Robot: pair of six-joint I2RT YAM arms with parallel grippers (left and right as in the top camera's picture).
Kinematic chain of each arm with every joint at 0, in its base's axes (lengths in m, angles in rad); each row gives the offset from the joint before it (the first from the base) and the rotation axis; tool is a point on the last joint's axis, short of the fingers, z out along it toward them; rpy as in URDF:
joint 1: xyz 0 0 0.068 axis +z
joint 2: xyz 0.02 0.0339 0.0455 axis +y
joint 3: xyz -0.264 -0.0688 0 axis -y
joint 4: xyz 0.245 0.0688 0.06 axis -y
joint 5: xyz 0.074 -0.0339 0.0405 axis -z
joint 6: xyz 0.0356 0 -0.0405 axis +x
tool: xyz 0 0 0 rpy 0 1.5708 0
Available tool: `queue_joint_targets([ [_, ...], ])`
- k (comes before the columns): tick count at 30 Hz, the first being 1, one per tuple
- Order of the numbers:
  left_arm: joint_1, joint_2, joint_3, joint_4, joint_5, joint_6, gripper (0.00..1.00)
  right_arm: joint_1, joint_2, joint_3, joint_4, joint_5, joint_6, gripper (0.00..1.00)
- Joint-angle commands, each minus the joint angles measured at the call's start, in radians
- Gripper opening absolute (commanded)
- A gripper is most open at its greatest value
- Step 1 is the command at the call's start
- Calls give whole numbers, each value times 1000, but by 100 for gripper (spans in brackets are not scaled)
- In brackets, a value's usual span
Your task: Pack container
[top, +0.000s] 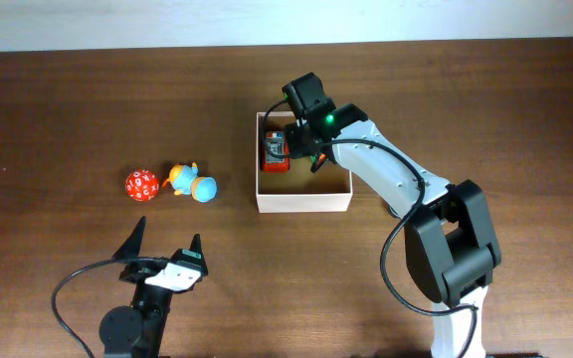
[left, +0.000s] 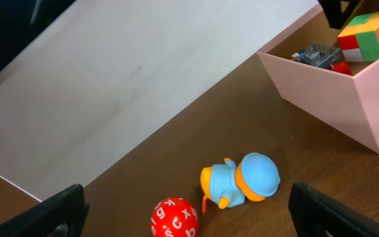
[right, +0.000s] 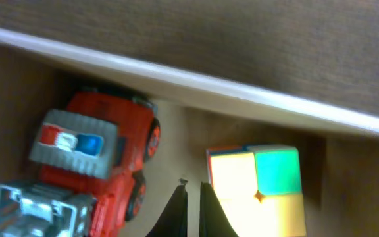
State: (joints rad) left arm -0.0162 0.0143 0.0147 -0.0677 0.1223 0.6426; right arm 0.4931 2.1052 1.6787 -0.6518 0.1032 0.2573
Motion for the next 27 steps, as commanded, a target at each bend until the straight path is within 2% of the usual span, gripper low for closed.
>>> queue_joint_targets([
  [1, 6, -9, -6, -2, -8, -6, 99, -3, 27, 21, 25, -24, -23, 4],
  [14, 6, -9, -6, -2, -8, -6, 99, -6, 63, 21, 55, -63, -112, 4],
  [27, 6, -9, -6, -2, -8, -6, 99, -75, 63, 21, 39, -40, -113, 4],
])
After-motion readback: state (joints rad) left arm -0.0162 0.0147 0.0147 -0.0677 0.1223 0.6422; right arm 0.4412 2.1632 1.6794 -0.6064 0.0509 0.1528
